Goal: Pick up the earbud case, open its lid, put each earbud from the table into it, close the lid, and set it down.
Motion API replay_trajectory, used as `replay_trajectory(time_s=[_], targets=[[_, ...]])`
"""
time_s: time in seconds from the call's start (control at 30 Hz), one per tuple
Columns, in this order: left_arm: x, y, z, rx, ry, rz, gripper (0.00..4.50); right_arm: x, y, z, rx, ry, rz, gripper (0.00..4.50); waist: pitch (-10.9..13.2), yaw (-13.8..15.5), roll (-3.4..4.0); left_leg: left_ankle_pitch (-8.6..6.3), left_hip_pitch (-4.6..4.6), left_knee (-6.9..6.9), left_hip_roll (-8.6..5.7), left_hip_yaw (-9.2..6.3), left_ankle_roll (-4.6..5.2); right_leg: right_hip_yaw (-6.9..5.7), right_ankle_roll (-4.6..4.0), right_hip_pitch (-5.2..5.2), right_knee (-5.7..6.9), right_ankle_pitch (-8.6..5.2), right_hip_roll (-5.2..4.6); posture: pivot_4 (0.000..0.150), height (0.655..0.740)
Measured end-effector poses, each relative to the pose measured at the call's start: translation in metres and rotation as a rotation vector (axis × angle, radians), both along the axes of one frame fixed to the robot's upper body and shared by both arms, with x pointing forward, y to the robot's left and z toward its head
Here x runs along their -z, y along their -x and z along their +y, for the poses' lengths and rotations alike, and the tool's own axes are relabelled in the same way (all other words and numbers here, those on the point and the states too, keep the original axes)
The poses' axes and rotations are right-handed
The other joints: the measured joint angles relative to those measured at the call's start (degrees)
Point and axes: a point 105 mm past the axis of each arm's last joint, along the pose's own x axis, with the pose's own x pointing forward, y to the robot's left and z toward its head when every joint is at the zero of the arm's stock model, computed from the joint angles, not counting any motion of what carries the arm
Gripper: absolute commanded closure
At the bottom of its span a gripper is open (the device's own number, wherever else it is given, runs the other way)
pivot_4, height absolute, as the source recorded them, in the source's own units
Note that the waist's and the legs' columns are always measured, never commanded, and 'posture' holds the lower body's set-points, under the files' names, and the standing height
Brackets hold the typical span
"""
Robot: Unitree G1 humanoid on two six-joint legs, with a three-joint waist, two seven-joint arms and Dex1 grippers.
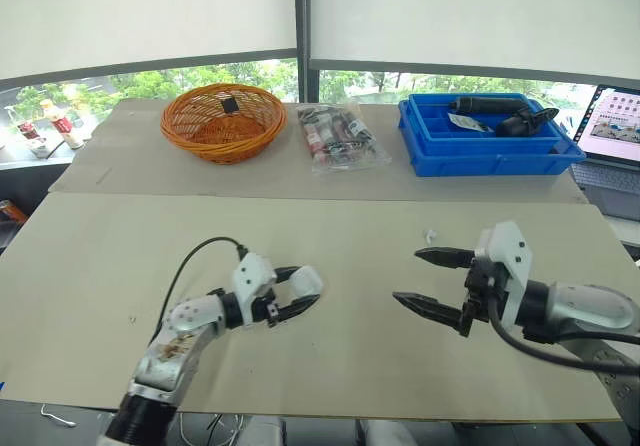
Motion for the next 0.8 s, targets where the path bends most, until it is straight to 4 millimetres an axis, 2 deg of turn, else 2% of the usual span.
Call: replay_trajectory(time_s=[0.13,0.33,0.6,0.63,0.8], targets=[[-0.017,0.006,-0.022,0.095,0.014,-0.168,1.92,0.002,0.006,0.02,-0.043,-0.066,0.115,0.0,0.0,0.1,0.0,0.0,-0.06,0.0,-0.01,0.0,0.01,-0.01,0.01,0.0,-0.09,0.0,-0.01,0.15,0.7114],[-0.021,0.007,-0.033,0.147,0.019,-0.267,1.92,0.007,0.001,0.033,0.002,-0.134,0.23,0.0,0.0,0.1,0.0,0.0,-0.08,0.02,-0.02,-0.01,0.01,-0.02,0.02,-0.03,-0.07,0.0,-0.01,0.15,0.7114],[-0.034,0.012,-0.04,0.198,0.025,-0.398,1.92,0.011,-0.003,0.039,0.027,-0.196,0.339,0.0,0.0,0.0,0.0,0.0,-0.08,0.02,-0.01,-0.01,0.01,-0.02,0.02,-0.05,-0.05,0.0,0.0,0.15,0.7114],[-0.036,0.013,-0.041,0.203,0.026,-0.408,1.92,0.011,-0.003,0.041,0.025,-0.205,0.35,0.56,0.0,0.0,0.01,0.0,-0.08,0.02,-0.01,-0.01,0.01,-0.02,0.02,-0.05,-0.05,0.0,0.0,0.15,0.7114],[-0.037,0.014,-0.042,0.212,0.029,-0.43,1.92,0.012,-0.003,0.044,0.025,-0.223,0.392,2.28,0.0,0.0,0.01,0.0,-0.11,0.02,-0.01,-0.02,0.02,-0.02,0.02,-0.05,-0.08,0.0,0.0,0.15,0.7114]])
